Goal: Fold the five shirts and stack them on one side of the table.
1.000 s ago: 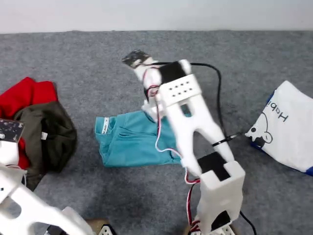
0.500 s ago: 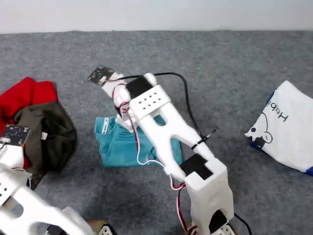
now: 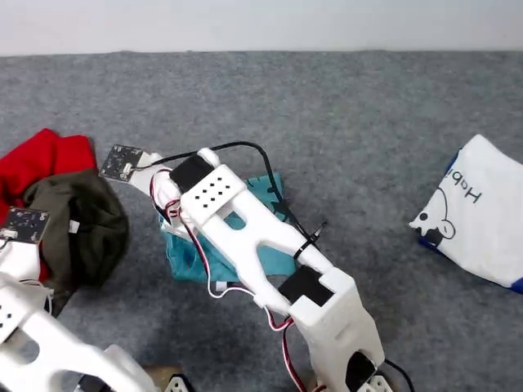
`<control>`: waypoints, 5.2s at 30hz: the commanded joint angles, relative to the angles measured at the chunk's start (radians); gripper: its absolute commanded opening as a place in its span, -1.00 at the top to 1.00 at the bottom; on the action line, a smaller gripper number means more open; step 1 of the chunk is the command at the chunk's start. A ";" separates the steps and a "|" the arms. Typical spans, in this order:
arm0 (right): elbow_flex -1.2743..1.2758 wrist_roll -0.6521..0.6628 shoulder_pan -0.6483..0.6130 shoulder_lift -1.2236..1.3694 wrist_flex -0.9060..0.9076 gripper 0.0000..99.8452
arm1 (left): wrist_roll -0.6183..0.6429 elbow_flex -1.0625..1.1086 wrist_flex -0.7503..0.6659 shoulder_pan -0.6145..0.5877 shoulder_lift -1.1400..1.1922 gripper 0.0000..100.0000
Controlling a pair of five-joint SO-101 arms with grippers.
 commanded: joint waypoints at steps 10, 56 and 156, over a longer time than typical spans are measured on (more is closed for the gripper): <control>-0.175 0.195 0.211 0.033 0.341 0.98 | -0.011 -0.005 -0.018 0.005 -0.021 0.97; -0.319 0.140 -0.117 0.220 0.219 0.98 | -0.011 -0.007 -0.031 -0.011 -0.021 0.97; -0.700 0.683 0.722 0.476 0.071 0.98 | -0.014 -0.005 -0.048 -0.081 -0.020 0.97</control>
